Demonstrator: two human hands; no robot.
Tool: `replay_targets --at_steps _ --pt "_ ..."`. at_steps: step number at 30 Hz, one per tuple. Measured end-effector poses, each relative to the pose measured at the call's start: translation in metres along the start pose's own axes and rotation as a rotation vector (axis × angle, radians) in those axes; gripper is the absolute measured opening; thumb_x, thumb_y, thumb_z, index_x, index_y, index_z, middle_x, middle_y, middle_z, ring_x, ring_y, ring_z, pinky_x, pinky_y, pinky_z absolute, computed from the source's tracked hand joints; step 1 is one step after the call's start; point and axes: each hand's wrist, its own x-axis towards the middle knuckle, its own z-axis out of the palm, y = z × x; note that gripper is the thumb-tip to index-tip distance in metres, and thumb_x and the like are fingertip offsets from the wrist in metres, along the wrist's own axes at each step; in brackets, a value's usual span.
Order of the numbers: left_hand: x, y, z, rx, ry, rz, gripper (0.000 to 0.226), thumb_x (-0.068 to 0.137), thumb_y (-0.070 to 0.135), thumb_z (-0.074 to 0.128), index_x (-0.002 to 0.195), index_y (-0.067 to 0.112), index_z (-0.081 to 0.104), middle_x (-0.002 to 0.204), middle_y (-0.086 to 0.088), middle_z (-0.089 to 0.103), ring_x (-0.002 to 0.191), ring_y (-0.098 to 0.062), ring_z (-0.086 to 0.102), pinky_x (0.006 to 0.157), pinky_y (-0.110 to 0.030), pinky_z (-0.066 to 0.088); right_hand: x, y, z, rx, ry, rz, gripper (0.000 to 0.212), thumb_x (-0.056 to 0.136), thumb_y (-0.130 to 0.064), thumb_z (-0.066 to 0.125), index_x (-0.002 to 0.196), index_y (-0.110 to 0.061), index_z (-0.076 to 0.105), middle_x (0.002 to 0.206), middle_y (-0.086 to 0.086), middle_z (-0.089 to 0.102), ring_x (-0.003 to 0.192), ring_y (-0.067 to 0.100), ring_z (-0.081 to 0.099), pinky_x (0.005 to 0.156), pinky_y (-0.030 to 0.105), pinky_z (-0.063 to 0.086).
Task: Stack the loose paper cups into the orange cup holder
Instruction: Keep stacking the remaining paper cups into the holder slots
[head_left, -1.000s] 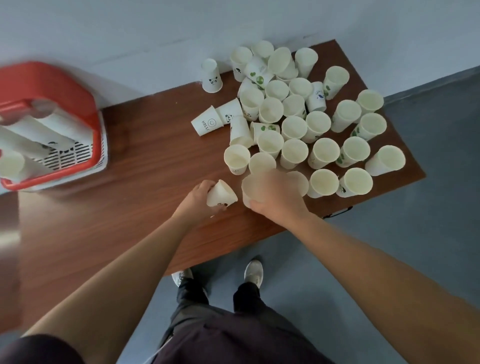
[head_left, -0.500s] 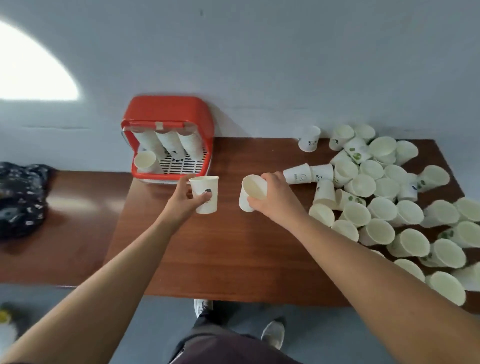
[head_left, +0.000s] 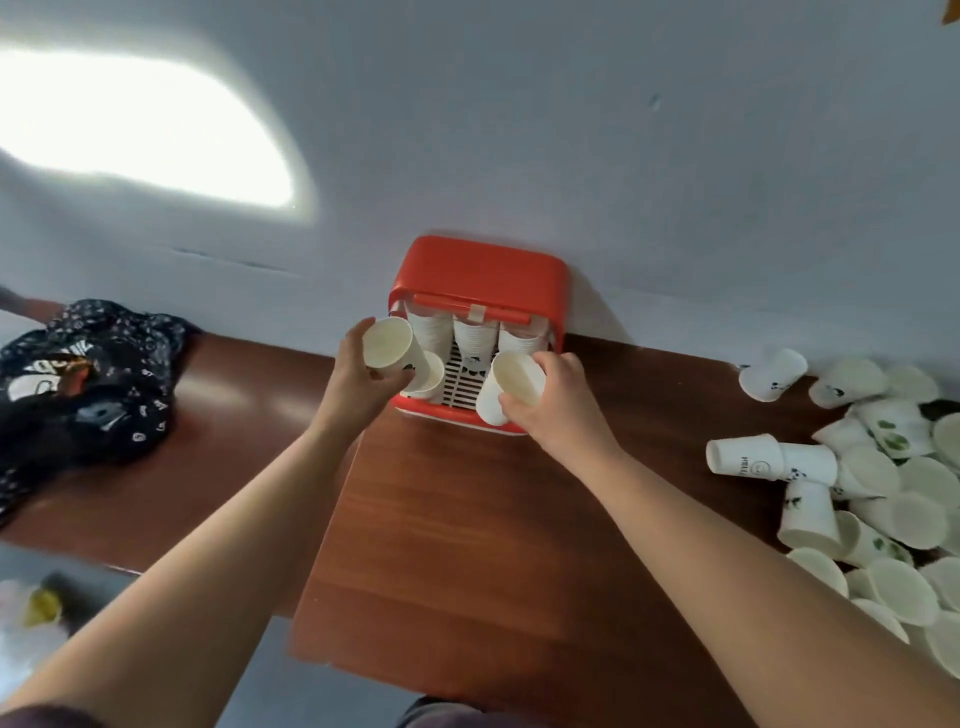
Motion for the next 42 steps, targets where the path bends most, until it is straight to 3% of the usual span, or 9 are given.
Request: replay_targets --at_steps 11,15,20,23,27,29,33,39,42 --pt "0.041 -0.041 0.021 0.197 -0.134 0.130 0.093 0.079 0.016 0.082 0.153 0.017 0.025 0.145 -0.011 0.035 0.134 -0.022 0.036 0.108 -0.031 0.032 0.034 -0.024 0.045 0.044 0.115 -0.052 0.064 0.082 -0.036 0.074 0.135 -0.017 0.044 0.131 -0.002 0.044 0.118 0.011 0.046 0.092 0.020 0.040" --pt "0.050 -0.049 0.027 0.236 -0.178 0.123 0.091 0.082 0.017 0.080 0.154 0.015 0.023 0.145 -0.015 0.036 0.136 -0.032 0.036 0.110 -0.042 0.034 0.044 -0.034 0.058 0.066 0.168 -0.069 0.062 0.082 -0.037 0.073 0.134 -0.019 0.044 0.130 -0.003 0.047 0.119 0.010 0.045 0.097 0.024 0.045" --pt "0.058 -0.074 0.027 0.421 -0.319 0.106 0.095 0.080 0.038 0.079 0.155 0.021 0.024 0.143 -0.016 0.034 0.136 -0.038 0.030 0.113 -0.056 0.032 0.053 -0.041 0.074 0.084 0.155 -0.068 0.062 0.083 -0.035 0.073 0.136 -0.018 0.044 0.128 -0.004 0.048 0.116 0.009 0.045 0.092 0.015 0.043" --pt "0.063 -0.083 0.021 0.383 -0.347 0.078 0.097 0.077 0.042 0.080 0.154 0.023 0.025 0.148 -0.010 0.032 0.140 -0.030 0.026 0.115 -0.051 0.029 0.059 -0.042 0.086 0.091 0.134 -0.074 0.062 0.084 -0.034 0.072 0.136 -0.016 0.044 0.129 -0.003 0.048 0.117 0.008 0.045 0.085 0.002 0.034" --pt "0.071 -0.087 0.013 0.348 -0.332 0.093 0.082 0.084 0.031 0.072 0.153 0.018 0.030 0.149 -0.005 0.042 0.140 -0.023 0.033 0.116 -0.046 0.032 0.068 -0.043 0.107 0.080 0.084 -0.094 0.063 0.084 -0.031 0.073 0.137 -0.013 0.045 0.134 -0.001 0.047 0.124 0.010 0.044 0.103 0.020 0.039" --pt "0.074 -0.089 0.009 0.265 -0.338 0.069 0.068 0.089 0.024 0.063 0.151 0.020 0.035 0.146 0.000 0.047 0.138 -0.017 0.040 0.116 -0.044 0.035 0.073 -0.044 0.118 0.006 0.024 -0.108 0.064 0.084 -0.030 0.073 0.139 -0.011 0.044 0.137 0.001 0.045 0.127 0.014 0.043 0.105 0.019 0.033" --pt "0.077 -0.091 0.002 0.047 -0.338 0.006 0.048 0.097 0.042 0.055 0.143 0.029 0.048 0.135 0.014 0.059 0.123 -0.003 0.054 0.106 -0.037 0.047 0.088 -0.040 0.137 -0.195 -0.087 -0.147 0.066 0.083 -0.033 0.074 0.139 -0.010 0.045 0.134 0.004 0.046 0.125 0.022 0.046 0.103 0.027 0.038" --pt "0.079 -0.092 0.007 0.164 -0.373 0.130 0.060 0.093 0.039 0.066 0.147 0.024 0.044 0.138 0.006 0.056 0.119 -0.004 0.054 0.093 -0.016 0.044 0.098 -0.022 0.149 -0.075 -0.210 0.012 0.068 0.084 -0.023 0.075 0.143 -0.018 0.041 0.139 0.005 0.050 0.125 0.021 0.048 0.093 0.023 0.034" --pt "0.081 -0.092 0.010 0.219 -0.317 0.145 0.061 0.092 0.036 0.067 0.147 0.020 0.044 0.135 0.003 0.057 0.112 -0.007 0.055 0.090 -0.017 0.045 0.099 -0.018 0.158 -0.054 -0.189 0.025 0.070 0.082 -0.021 0.078 0.142 -0.021 0.041 0.135 0.004 0.054 0.119 0.022 0.053 0.088 0.025 0.038"
